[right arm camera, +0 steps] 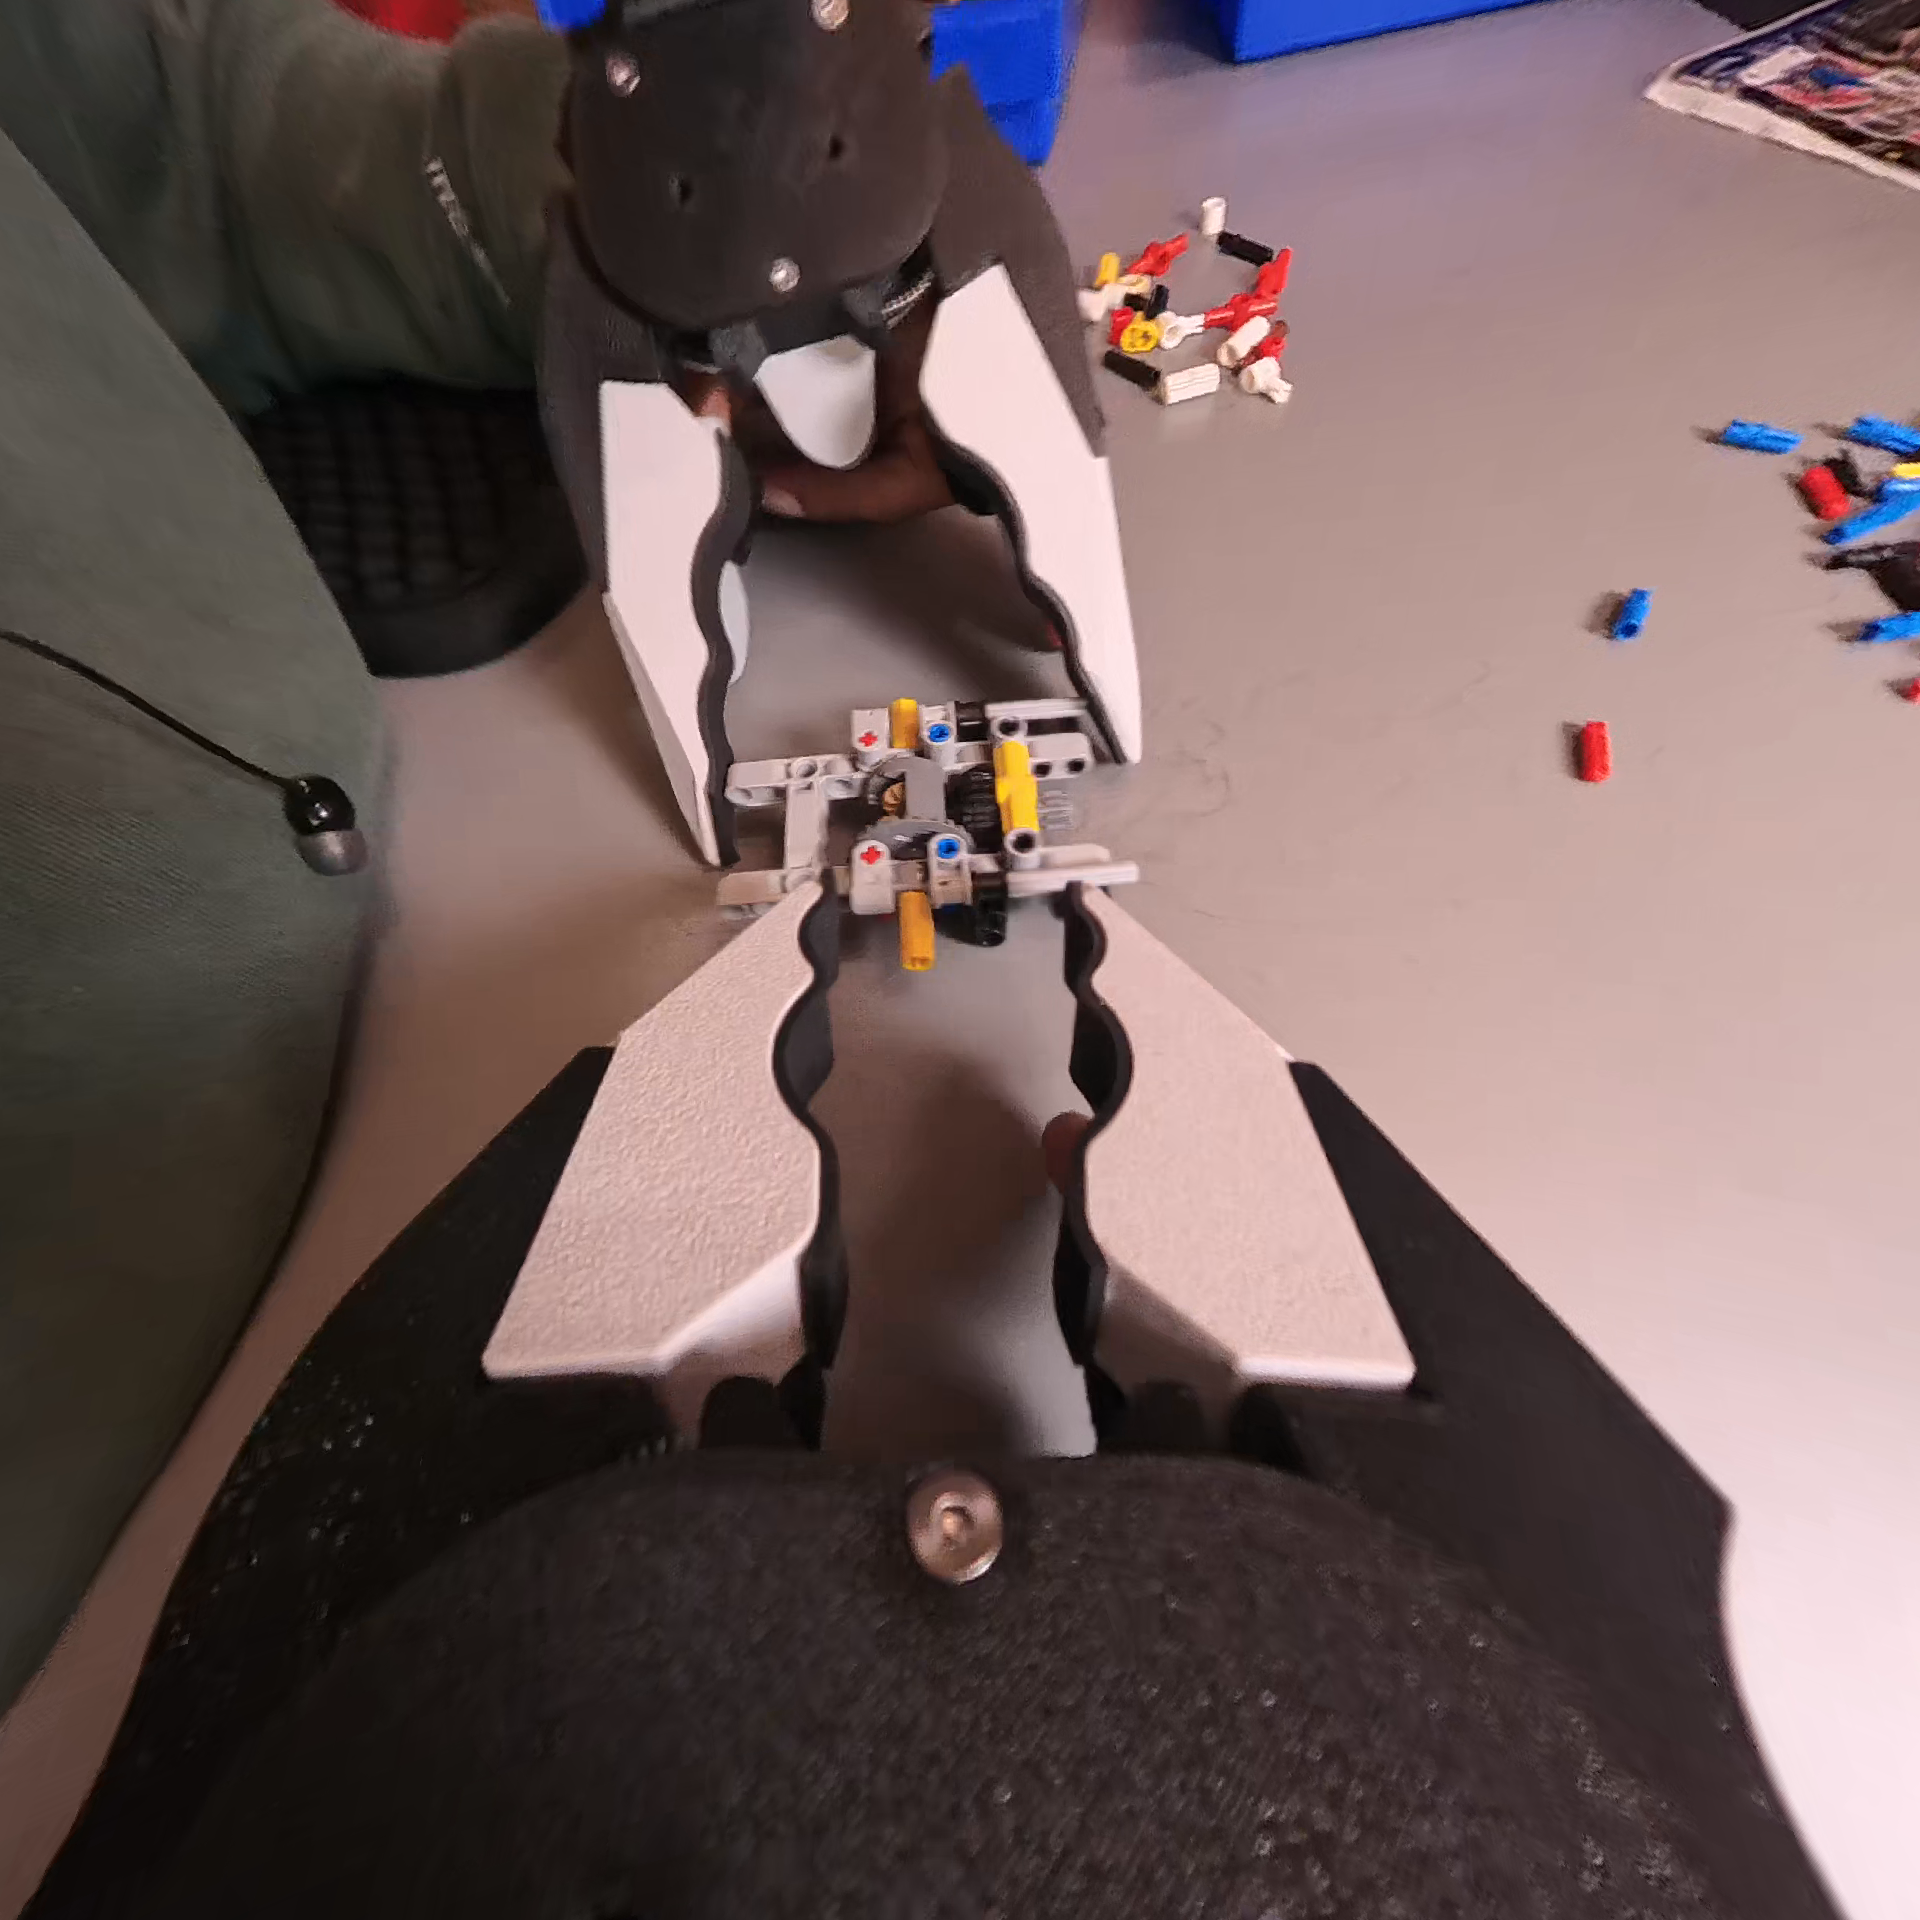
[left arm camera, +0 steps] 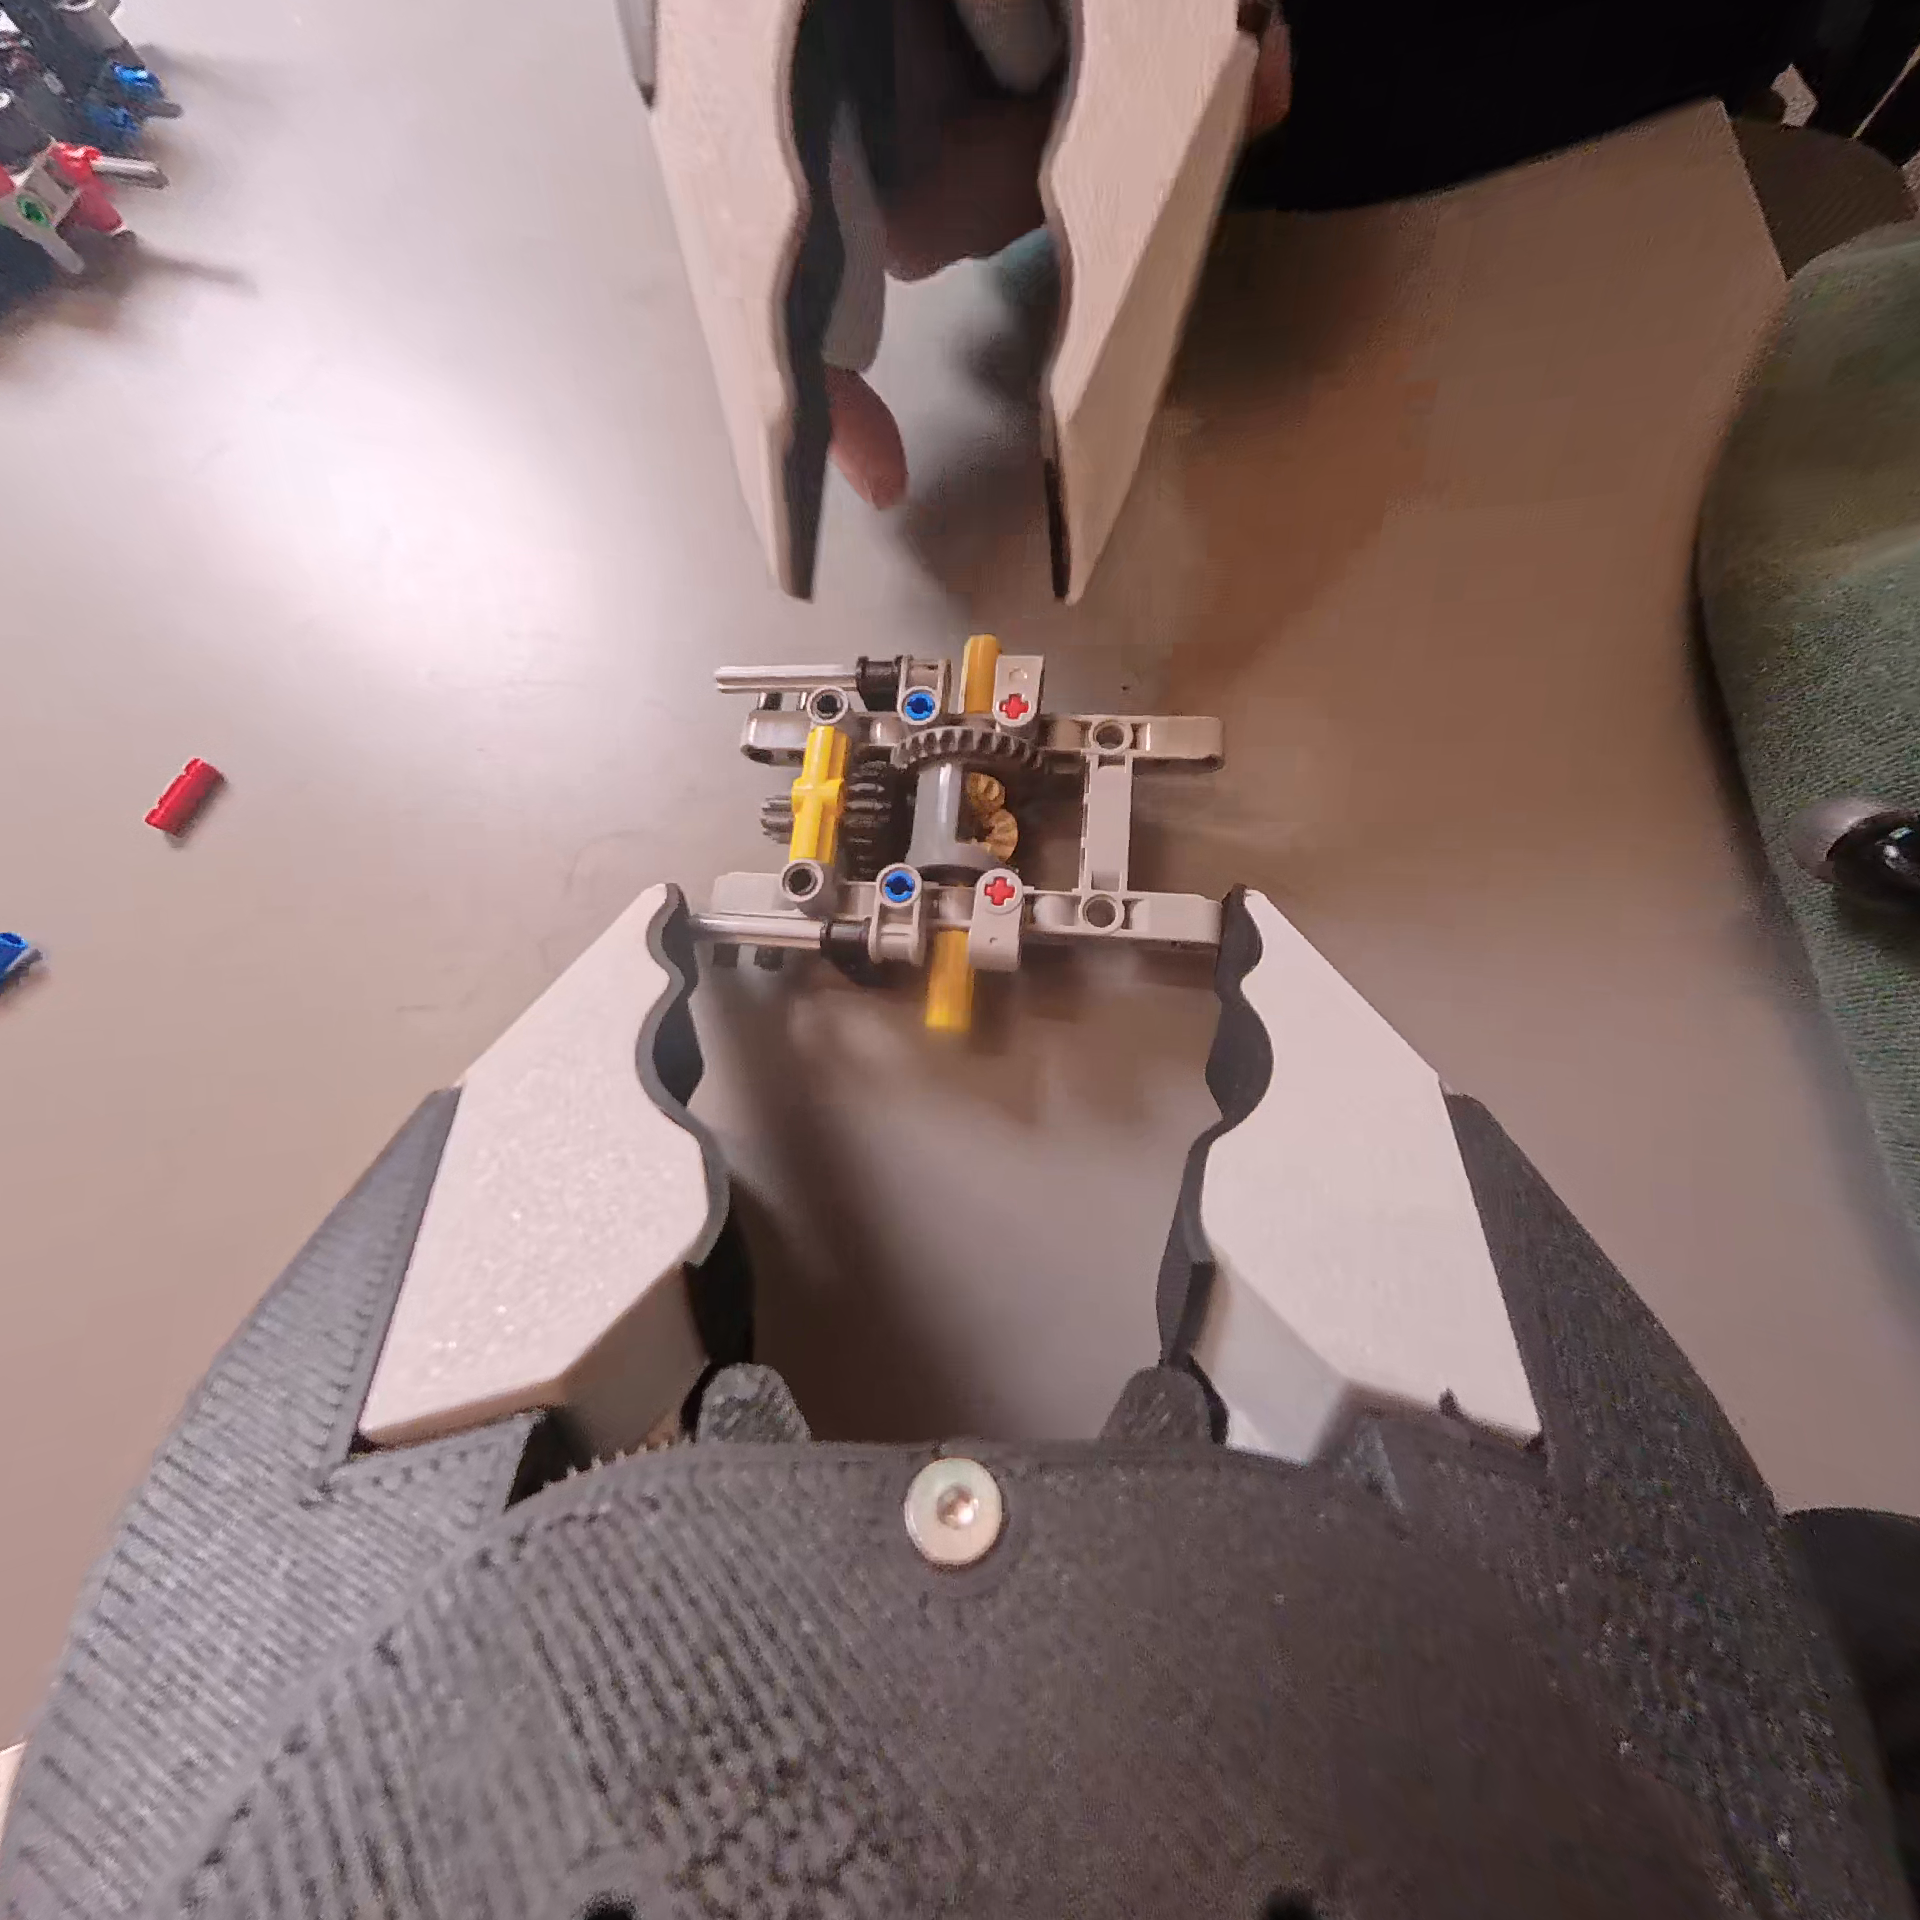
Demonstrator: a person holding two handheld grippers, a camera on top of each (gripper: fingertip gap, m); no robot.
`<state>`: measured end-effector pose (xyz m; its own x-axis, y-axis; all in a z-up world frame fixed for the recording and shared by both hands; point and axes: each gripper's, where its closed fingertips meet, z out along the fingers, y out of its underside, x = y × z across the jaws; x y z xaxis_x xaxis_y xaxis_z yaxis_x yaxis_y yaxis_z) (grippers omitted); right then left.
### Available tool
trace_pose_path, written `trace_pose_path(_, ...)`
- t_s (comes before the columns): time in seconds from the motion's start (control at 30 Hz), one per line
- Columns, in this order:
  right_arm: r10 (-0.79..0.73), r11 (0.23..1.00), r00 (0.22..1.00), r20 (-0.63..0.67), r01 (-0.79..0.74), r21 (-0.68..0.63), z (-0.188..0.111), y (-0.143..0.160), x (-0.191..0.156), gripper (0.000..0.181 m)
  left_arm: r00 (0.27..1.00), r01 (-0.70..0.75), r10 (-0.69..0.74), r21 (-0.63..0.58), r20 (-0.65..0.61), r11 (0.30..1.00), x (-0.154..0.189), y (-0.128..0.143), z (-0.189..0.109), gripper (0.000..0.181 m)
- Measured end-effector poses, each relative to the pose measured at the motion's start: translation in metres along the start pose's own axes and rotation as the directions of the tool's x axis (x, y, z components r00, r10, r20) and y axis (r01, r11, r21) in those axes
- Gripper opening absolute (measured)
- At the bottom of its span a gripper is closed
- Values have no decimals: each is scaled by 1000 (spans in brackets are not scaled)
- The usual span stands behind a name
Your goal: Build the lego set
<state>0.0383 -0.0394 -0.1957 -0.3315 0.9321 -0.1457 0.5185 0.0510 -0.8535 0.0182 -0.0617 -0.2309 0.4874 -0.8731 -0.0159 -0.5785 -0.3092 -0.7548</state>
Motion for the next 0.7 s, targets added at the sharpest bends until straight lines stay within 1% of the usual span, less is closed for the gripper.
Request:
trace_pose_path(0.1, -11, 999, 998, -67, 9, -33, -2, 6, 14, 46, 1000, -6, 6, -1, -12, 1000, 2, 0, 0, 100)
trace_pose_path(0.2, -29, 998, 998, -49, 26, -65, 6, 10, 12, 50, 1000, -12, 12, -1, -21, 1000, 3, 0, 0, 100)
trace_pose_path(0.4, -24, 995, 1000, 18, 25, -96, 11, 9, 10, 48, 999, -30, 30, 3, -26, 1000, 6, -2, 1, 100)
trace_pose_path(0.53, -28, 993, 999, 17, 30, -117, 13, 11, 10, 43, 999, -26, 26, 1, -29, 1000, 6, -1, 2, 100)
trace_pose_path(0.7, -25, 992, 1000, -6, 24, -127, 15, 11, 10, 43, 999, -29, 29, 3, -26, 1000, 6, -2, 2, 100)
